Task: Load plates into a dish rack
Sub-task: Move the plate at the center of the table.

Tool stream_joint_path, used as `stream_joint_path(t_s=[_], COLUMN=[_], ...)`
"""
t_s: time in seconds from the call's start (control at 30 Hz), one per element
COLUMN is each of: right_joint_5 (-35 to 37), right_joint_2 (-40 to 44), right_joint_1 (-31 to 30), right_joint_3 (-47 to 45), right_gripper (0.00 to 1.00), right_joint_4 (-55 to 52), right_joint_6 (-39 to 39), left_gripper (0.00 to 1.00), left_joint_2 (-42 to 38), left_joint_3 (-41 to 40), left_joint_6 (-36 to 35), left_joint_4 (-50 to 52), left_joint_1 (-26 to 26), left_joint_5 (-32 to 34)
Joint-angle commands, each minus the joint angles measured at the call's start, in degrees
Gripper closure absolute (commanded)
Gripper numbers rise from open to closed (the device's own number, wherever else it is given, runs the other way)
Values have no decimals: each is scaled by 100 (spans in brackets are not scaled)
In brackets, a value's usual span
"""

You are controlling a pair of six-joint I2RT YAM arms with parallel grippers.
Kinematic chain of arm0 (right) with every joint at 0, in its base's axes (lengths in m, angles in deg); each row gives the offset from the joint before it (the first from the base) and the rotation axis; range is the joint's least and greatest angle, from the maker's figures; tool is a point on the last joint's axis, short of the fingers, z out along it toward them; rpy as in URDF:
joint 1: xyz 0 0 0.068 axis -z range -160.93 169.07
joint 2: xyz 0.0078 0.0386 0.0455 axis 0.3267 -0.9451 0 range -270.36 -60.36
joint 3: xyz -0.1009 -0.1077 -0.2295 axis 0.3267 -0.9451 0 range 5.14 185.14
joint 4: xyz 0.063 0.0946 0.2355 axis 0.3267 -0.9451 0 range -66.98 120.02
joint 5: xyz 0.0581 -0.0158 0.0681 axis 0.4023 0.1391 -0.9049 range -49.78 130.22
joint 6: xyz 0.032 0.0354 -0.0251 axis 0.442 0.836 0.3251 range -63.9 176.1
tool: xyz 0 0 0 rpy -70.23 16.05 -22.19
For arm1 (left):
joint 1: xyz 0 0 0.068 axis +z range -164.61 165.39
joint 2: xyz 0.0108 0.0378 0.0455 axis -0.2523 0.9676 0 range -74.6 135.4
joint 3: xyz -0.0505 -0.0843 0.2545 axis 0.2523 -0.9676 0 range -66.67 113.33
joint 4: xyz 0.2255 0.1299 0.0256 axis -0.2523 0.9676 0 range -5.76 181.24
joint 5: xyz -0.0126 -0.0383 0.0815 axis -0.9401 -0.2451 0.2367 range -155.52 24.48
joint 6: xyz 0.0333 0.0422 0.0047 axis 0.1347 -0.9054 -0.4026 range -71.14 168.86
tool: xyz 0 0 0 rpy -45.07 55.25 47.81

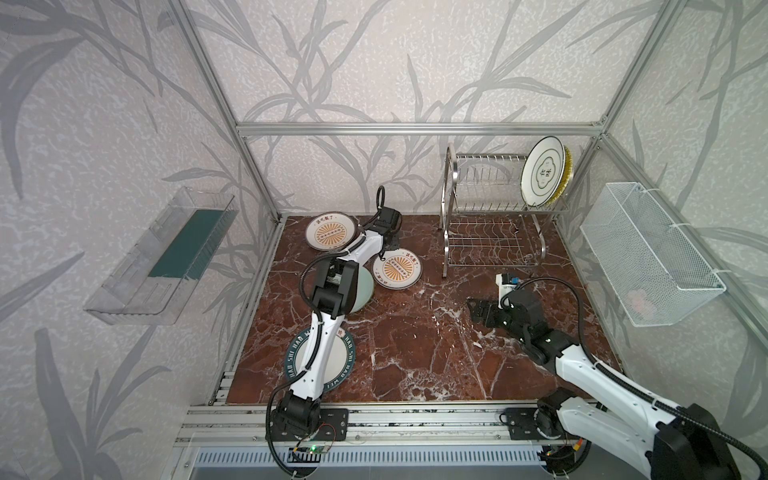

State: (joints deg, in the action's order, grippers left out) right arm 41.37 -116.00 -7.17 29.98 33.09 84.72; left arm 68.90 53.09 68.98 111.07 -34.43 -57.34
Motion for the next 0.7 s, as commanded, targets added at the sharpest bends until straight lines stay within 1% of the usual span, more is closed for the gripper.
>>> stream_joint_path(t_s=[0.0, 0.3, 0.57, 0.67], right_joint_5=[96, 105, 118, 123], right_joint_2=[97, 122, 180, 219], right_joint_1=[-11, -10, -9, -8], right_joint_3=[-67, -67, -102, -128], right_gripper=[5, 5, 5, 5], right_joint_4=[-50, -61, -79, -87], right_joint_6=[-76, -76, -67, -57], left_gripper=[65, 65, 65, 65], left_joint_2=[-364, -672, -942, -1176], left_joint_3=[-247, -837, -1244, -1647], left_joint_6=[-70, -87, 5, 42], left_joint_4=[128, -63, -10, -157], left_joint_1=[-63, -222, -373, -421], left_joint_5=[-113, -132, -160, -104])
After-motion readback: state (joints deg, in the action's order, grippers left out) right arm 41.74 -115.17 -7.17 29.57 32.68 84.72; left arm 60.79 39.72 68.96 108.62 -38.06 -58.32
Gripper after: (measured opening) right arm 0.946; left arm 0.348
